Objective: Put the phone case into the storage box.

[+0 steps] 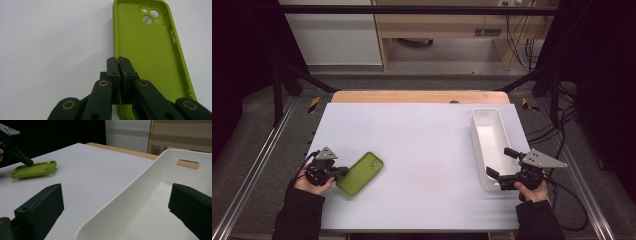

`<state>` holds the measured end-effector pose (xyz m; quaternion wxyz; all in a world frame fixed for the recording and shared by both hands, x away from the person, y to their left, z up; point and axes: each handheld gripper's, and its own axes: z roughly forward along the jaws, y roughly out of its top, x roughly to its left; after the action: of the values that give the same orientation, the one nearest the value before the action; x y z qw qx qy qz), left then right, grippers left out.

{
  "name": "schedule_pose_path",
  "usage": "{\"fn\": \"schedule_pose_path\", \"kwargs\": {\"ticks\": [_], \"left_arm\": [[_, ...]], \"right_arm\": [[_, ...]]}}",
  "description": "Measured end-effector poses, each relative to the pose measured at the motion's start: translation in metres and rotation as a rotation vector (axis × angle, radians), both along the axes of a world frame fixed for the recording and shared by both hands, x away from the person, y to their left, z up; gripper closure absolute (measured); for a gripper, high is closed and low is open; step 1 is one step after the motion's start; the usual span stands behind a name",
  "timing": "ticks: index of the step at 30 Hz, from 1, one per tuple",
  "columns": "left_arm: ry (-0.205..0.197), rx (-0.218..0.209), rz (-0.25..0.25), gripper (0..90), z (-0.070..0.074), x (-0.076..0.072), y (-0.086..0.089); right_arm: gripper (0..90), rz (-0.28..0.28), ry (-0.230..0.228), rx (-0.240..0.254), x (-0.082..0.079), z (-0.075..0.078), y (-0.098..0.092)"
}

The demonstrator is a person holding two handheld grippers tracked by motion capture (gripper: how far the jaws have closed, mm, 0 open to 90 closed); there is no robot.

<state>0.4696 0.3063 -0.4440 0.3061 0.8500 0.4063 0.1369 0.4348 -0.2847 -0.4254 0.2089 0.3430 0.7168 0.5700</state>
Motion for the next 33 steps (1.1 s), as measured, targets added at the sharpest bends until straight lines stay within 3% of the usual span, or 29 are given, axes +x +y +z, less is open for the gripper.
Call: {"fn": "schedule_pose_path", "kwargs": {"ticks": [12,33], "left_arm": [[-0.034,-0.048,0.014,87.7,0.01,-0.005,-0.004],[-0.119,-0.105,-0.017,87.7,0.03,-0.017,-0.026]], "right_arm": [[0.4,0.002,-0.003,-0.005,0.0,0.0,0.0],[0.4,0.004,-0.002,-0.007,0.0,0.0,0.001]]}}
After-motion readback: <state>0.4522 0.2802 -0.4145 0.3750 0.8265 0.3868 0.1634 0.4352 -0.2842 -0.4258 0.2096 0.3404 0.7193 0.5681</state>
